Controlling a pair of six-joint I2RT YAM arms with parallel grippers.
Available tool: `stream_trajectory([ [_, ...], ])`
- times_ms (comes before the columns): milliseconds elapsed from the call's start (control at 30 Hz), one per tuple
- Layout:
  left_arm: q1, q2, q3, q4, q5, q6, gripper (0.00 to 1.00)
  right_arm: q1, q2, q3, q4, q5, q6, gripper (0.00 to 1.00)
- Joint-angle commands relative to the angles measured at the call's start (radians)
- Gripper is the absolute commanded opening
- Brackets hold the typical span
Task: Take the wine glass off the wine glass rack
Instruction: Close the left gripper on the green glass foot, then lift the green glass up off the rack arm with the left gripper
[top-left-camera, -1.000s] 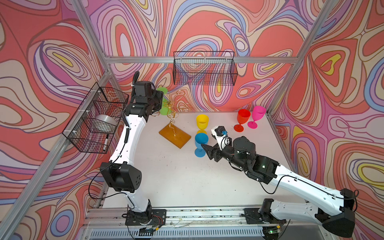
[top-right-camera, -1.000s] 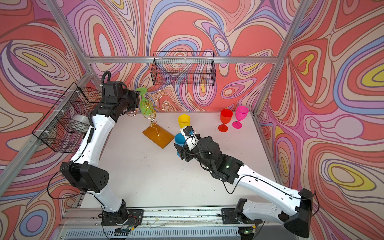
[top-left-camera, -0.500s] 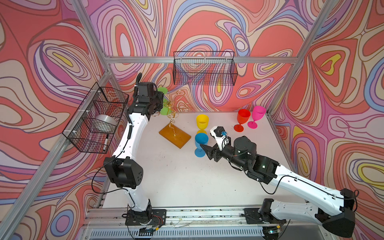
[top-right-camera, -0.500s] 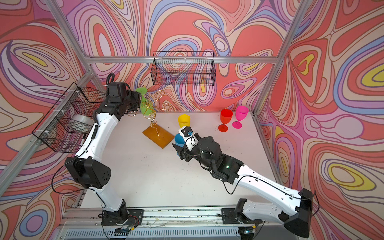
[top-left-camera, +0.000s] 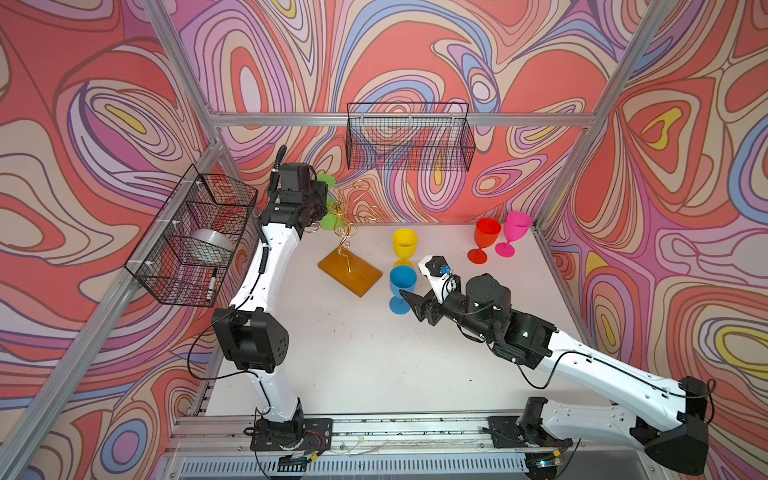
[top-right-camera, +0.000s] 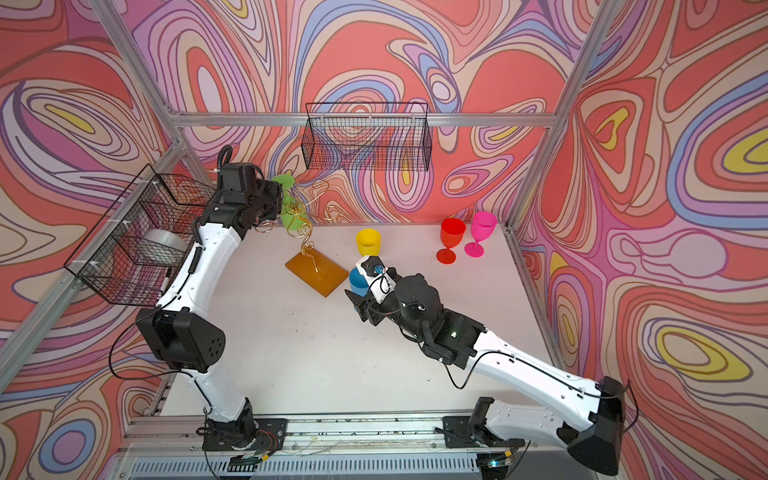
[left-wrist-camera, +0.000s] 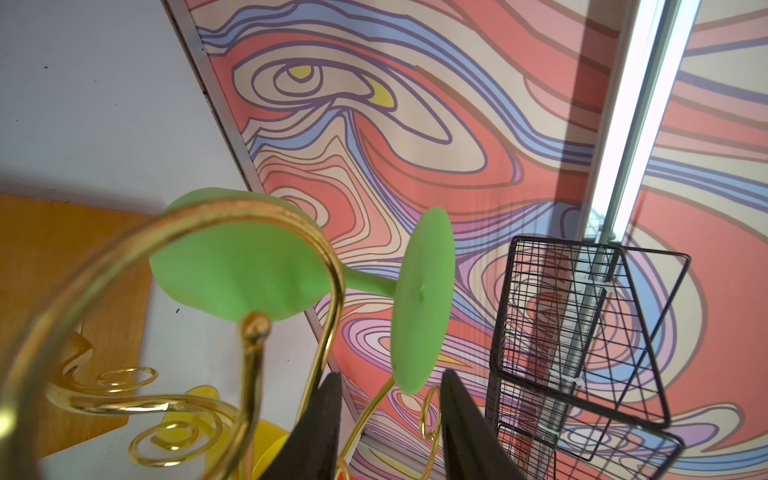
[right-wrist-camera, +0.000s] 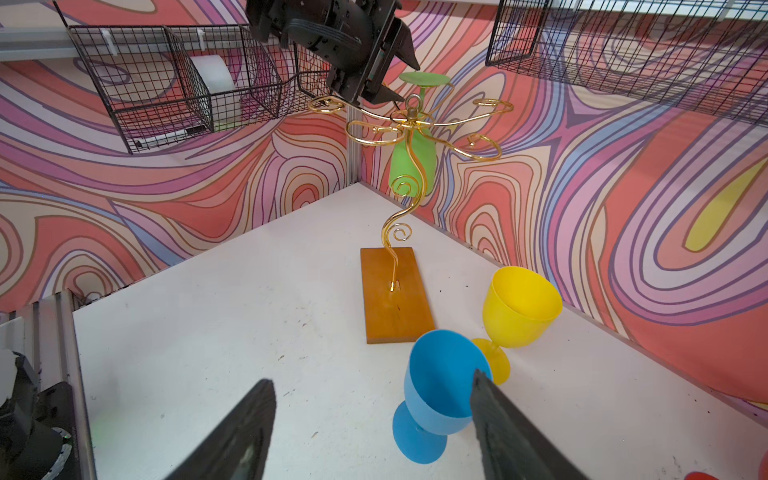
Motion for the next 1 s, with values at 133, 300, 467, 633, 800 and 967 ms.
stream_trajectory([
  [133,0.002,0.041,0.029,0.057,-0.047,-0.029,0.4,0.007,-0.023,-0.026,0.029,-0.007,-0.011,0.78],
  [300,0.002,0.07,0.059,0.074,-0.033,-0.041,0.36,0.008,-0.02,-0.026,0.029,-0.008,-0.006,0.78],
  [467,0.002,0.063,0.051,0.092,-0.033,-0.052,0.25,0.008,-0.023,-0.03,0.031,-0.005,-0.002,0.78],
  [633,0.002,0.039,0.009,0.133,-0.04,-0.056,0.08,0.007,-0.023,-0.03,0.033,-0.008,0.001,0.78],
  [800,0.003,0.033,-0.01,0.158,-0.032,-0.059,0.01,0.008,-0.023,-0.035,0.032,-0.012,0.006,0.78],
  [967,0.003,0.019,-0.027,0.174,-0.037,-0.063,0.0,0.007,-0.028,-0.035,0.03,-0.012,0.006,0.78],
])
